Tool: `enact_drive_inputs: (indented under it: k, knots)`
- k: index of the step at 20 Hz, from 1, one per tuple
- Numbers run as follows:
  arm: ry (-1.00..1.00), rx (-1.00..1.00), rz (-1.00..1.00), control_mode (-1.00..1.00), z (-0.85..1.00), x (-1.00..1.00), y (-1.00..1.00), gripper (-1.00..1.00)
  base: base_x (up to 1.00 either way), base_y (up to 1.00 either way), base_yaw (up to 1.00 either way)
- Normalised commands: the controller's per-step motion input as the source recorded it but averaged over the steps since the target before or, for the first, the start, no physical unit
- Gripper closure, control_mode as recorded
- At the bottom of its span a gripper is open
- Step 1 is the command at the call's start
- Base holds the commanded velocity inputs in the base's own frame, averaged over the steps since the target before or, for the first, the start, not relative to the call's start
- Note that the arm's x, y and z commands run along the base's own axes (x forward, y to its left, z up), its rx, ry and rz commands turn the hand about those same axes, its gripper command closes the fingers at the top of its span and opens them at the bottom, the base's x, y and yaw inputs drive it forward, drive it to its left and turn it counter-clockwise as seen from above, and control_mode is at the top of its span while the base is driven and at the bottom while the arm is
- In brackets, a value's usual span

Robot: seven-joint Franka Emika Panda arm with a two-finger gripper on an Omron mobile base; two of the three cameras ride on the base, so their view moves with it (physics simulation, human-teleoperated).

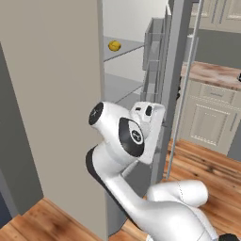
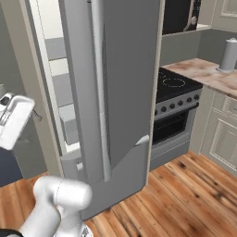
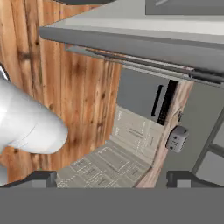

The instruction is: Retrieve a lemon from the fridge and place it on the cutting board with the fish.

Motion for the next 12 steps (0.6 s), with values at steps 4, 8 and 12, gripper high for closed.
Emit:
enact_drive_inputs:
  k: [4, 8, 12]
  knots:
    - [0.20, -0.40, 0.19, -1.00, 0.14, 0.29, 0.34, -1.00, 0.00, 0.00, 0.00]
    - [0.26, -0.51, 0.28, -1.00, 0.00, 0.32, 0.20, -1.00, 0.00, 0.00, 0.00]
    - [0.13, -0.03, 0.02, -1.00, 0.00, 0.23, -0.21, -1.00, 0.00, 0.00, 0.00]
